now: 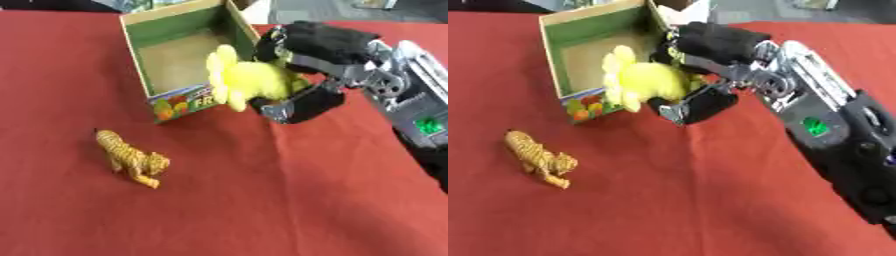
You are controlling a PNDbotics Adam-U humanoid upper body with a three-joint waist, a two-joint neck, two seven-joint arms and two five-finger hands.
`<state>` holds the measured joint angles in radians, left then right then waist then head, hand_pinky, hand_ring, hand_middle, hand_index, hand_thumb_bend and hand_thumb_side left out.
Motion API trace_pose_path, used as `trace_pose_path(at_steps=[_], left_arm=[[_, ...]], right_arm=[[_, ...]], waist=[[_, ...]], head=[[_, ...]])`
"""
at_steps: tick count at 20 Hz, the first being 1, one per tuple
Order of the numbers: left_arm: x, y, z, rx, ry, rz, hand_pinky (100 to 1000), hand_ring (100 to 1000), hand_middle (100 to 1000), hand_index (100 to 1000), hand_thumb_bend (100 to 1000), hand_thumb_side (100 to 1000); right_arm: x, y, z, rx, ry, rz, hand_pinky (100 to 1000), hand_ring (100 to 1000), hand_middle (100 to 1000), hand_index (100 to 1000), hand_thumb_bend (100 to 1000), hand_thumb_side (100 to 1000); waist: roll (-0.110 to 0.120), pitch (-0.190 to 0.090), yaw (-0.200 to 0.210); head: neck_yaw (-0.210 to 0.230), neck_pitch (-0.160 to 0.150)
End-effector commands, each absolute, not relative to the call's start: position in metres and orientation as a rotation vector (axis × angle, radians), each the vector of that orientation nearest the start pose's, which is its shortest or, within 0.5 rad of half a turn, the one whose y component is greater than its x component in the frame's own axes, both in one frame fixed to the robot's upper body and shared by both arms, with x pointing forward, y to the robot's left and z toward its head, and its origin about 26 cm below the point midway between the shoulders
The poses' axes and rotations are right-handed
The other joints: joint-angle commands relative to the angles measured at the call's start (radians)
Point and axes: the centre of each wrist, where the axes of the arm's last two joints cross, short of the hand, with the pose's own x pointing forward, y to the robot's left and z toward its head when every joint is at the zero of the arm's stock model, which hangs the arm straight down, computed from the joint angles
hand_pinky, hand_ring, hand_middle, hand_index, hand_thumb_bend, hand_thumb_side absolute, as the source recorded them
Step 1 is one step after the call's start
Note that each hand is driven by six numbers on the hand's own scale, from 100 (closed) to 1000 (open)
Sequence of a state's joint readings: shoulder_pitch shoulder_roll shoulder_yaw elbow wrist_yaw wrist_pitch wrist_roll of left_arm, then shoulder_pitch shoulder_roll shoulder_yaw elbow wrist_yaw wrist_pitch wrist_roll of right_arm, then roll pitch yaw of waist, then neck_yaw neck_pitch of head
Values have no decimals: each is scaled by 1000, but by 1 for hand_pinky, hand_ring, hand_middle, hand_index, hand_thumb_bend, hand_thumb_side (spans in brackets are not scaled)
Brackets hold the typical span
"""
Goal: Pick up objects on the table and place them in the box.
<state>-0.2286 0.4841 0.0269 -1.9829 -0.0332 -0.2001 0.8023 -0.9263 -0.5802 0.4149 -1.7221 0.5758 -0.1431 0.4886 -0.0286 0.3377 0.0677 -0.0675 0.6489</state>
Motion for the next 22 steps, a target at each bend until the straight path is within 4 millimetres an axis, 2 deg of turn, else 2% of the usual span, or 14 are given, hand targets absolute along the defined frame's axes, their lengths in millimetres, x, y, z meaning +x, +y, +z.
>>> trace_pose_path(at_steps=[1, 5, 9, 16, 18, 22], left_arm=[[291, 299, 204, 662, -2516, 394, 450, 500, 564, 711, 100, 976], [291, 298, 204, 653, -2517, 390, 450, 500, 564, 711, 100, 975], [291, 297, 206, 641, -2523, 383, 450, 500, 564, 711, 100, 974], [293, 294, 208, 615, -2535, 370, 450, 500, 564, 710, 100, 975], [293, 292, 209, 605, -2538, 367, 450, 500, 565, 711, 100, 975], [294, 290, 211, 588, -2544, 362, 450, 500, 565, 711, 100, 975]], right_arm=[[354, -163, 335, 924, 2466, -2119, 736, 693, 371, 525, 100, 450], [365, -146, 347, 895, 2497, -2083, 738, 674, 376, 534, 100, 426], [378, -127, 354, 847, 2498, -2150, 741, 669, 393, 545, 100, 411], [399, -96, 361, 867, 2537, -2223, 741, 670, 394, 542, 100, 422], [413, -87, 356, 908, 2542, -2265, 738, 670, 395, 541, 100, 422], [455, -76, 328, 1087, 2507, -2300, 732, 670, 398, 540, 100, 421]], waist=[[6, -27, 3], [8, -27, 13], [10, -26, 21], [9, -15, 29], [8, -11, 34], [8, -2, 50]], head=[[-13, -12], [-29, -15], [-39, -13], [-61, -6], [-66, -11], [-74, -25]])
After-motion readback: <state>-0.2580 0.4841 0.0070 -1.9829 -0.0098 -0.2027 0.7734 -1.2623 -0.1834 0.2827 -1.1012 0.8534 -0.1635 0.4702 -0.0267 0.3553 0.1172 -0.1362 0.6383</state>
